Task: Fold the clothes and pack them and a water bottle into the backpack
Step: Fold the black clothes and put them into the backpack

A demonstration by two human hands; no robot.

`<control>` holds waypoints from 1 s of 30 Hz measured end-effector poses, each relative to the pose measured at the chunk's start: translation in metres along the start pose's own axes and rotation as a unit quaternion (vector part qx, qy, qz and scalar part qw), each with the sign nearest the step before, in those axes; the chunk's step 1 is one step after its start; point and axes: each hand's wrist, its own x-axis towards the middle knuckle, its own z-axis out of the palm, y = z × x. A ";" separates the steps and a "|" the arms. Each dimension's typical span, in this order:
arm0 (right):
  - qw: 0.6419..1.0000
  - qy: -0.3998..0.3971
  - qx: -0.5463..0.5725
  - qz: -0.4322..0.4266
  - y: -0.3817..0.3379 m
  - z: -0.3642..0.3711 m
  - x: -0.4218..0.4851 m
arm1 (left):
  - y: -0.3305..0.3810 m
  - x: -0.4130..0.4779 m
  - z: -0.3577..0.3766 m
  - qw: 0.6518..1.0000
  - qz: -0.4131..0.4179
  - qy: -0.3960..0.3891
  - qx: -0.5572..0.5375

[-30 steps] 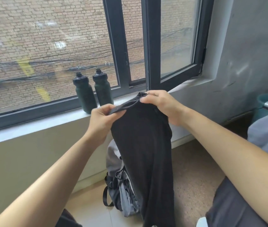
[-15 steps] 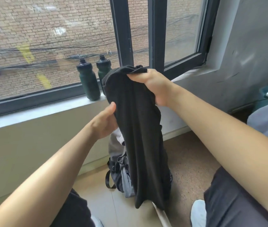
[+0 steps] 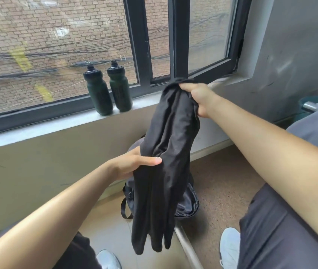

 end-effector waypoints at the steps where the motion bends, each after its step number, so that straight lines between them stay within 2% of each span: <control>1: 1.000 0.010 -0.018 0.016 0.010 -0.008 0.003 | 0.001 -0.001 0.000 1.000 0.001 -0.001 -0.026; 7: 0.988 0.017 -0.107 0.114 0.063 -0.038 0.010 | 0.013 -0.001 0.001 0.989 0.014 0.044 -0.142; 12: 0.968 -0.068 -0.081 0.227 0.073 -0.038 0.001 | 0.034 0.002 -0.008 0.973 0.053 0.100 -0.201; 14: 0.962 -0.084 -0.091 0.242 0.072 -0.042 -0.008 | 0.045 0.004 -0.013 0.968 0.062 0.131 -0.207; 16: 0.966 -0.099 -0.131 0.198 0.069 -0.043 -0.017 | 0.054 0.009 -0.018 0.965 0.070 0.149 -0.204; 19: 0.978 -0.140 -0.131 0.082 0.062 -0.032 -0.036 | 0.059 0.018 -0.023 0.962 0.072 0.165 -0.204; 21: 0.973 -0.162 -0.162 0.010 0.060 -0.020 -0.048 | 0.058 0.023 -0.024 0.962 0.065 0.172 -0.203; 23: 0.964 -0.151 -0.214 -0.033 0.065 -0.011 -0.048 | 0.058 0.027 -0.023 0.964 0.055 0.176 -0.193; 27: 0.961 -0.106 -0.251 -0.047 0.080 -0.001 -0.031 | 0.053 0.035 -0.028 0.964 0.027 0.181 -0.194; 30: 0.971 -0.114 -0.212 -0.010 0.087 0.003 -0.016 | 0.049 0.044 -0.038 0.959 0.011 0.198 -0.201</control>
